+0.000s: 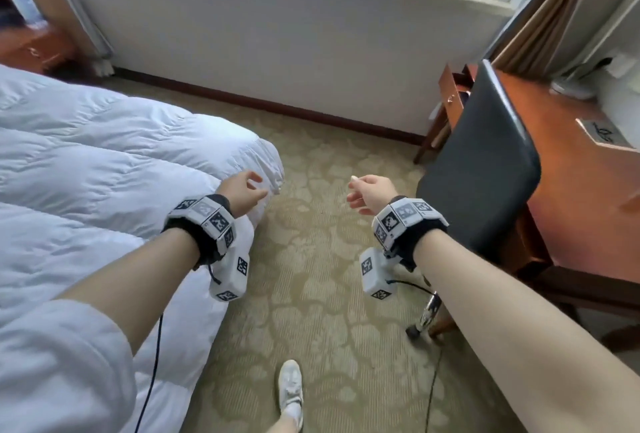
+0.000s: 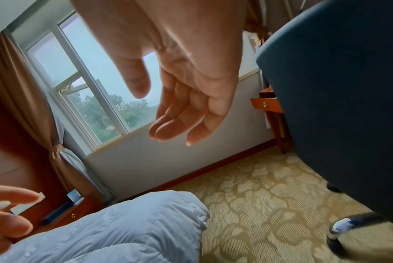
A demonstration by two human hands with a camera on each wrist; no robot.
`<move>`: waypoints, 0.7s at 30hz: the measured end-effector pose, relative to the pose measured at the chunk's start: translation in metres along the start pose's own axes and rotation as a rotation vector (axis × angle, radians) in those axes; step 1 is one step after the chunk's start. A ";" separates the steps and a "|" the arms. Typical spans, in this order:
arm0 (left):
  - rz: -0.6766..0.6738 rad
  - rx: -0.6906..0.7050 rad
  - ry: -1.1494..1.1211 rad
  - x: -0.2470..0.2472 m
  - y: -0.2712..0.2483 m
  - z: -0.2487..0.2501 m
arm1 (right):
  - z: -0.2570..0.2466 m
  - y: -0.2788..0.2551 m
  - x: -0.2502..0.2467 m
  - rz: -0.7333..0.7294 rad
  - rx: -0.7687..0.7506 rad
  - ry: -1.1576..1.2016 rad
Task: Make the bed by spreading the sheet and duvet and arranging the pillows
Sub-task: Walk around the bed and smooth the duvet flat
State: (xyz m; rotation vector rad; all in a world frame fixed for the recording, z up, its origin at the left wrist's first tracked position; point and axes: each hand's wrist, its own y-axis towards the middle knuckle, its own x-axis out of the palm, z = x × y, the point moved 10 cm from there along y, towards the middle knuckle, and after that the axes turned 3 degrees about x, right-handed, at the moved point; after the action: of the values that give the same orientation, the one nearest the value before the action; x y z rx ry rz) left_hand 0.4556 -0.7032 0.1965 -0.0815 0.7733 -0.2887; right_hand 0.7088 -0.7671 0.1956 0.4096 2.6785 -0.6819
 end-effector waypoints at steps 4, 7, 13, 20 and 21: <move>0.065 -0.067 -0.091 -0.032 0.106 -0.006 | -0.050 0.108 0.003 -0.014 -0.004 -0.103; 0.103 -0.085 -0.112 -0.059 0.184 -0.001 | -0.100 0.187 -0.003 -0.009 -0.019 -0.095; 0.174 -0.096 -0.138 -0.096 0.336 0.008 | -0.184 0.343 0.004 -0.055 -0.070 -0.035; 0.271 -0.156 -0.054 -0.135 0.531 0.021 | -0.281 0.562 0.028 -0.172 -0.050 -0.079; 0.288 -0.160 -0.031 -0.147 0.557 0.026 | -0.304 0.592 0.029 -0.168 -0.067 -0.077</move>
State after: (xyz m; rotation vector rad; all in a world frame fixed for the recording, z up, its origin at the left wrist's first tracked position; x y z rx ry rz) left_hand 0.5007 -0.1284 0.2157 -0.1233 0.7651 0.0477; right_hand 0.8152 -0.1100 0.1956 0.1386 2.6739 -0.6392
